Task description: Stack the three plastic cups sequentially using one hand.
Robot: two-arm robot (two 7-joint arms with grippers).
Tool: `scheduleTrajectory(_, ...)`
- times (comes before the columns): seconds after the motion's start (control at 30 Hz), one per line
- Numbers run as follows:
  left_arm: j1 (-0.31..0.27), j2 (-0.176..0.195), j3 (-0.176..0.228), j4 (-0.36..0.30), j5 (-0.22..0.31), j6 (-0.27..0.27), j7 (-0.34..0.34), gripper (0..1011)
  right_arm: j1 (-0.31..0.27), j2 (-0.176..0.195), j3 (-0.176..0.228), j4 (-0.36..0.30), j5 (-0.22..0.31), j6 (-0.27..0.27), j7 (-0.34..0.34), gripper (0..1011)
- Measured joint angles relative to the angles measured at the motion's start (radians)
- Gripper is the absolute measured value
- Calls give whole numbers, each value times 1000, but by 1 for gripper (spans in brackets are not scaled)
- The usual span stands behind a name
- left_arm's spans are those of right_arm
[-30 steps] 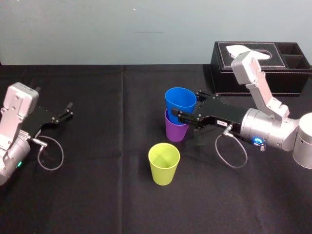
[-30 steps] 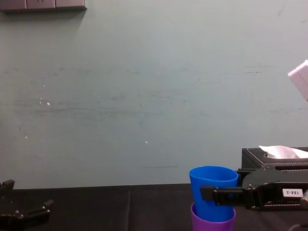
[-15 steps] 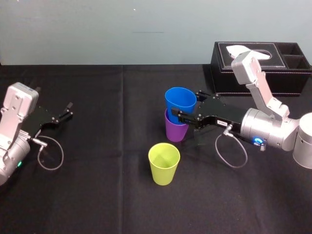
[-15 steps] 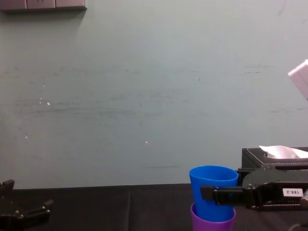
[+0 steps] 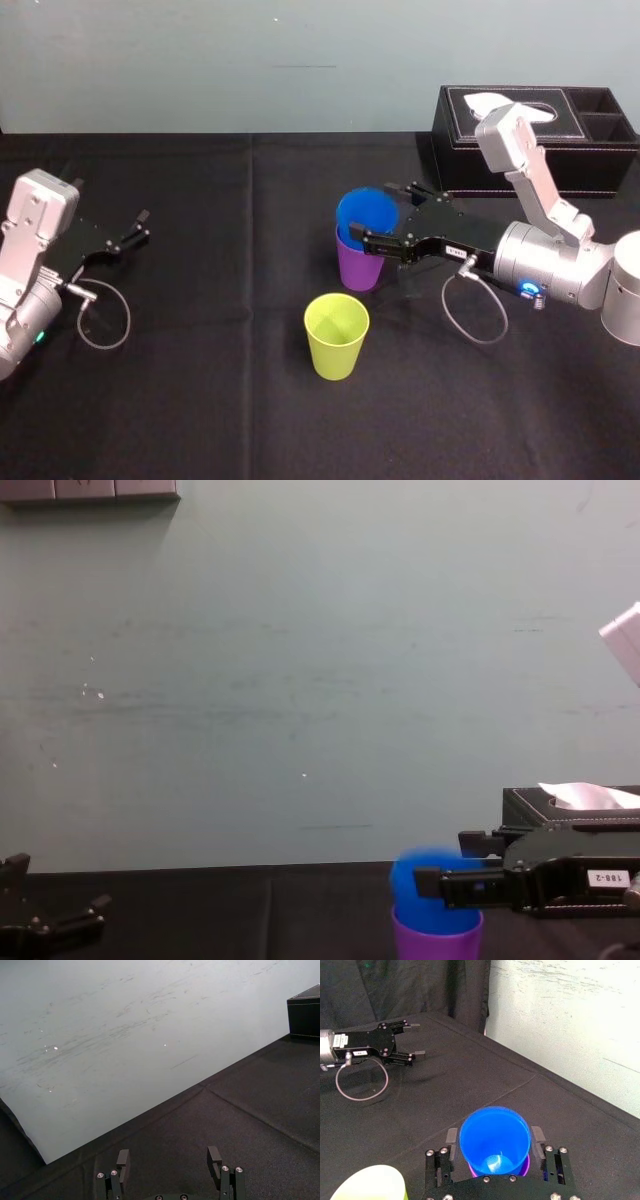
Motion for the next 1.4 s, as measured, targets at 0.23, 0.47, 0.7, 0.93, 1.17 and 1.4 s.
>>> scheduleTrajectory(0.23,0,0,0,0,0,0,0,1011,0,0,0,0,0,0,0,1002)
scheduleTrajectory(0.47,0,0,0,0,0,0,0,1011,0,0,0,0,0,0,-1,1002)
scheduleTrajectory(0.7,0,0,0,0,0,0,0,1011,0,0,0,0,0,1,-1,1002)
scheduleTrajectory(0.93,0,0,0,0,0,0,0,1011,-17,14,6,-20,3,-8,1,1002)
scheduleTrajectory(1.17,0,0,0,0,0,0,0,1012,-95,79,40,-104,53,-33,39,1000)
scheduleTrajectory(1.4,0,0,0,0,0,0,0,1011,-187,148,69,-170,122,-56,78,1002)
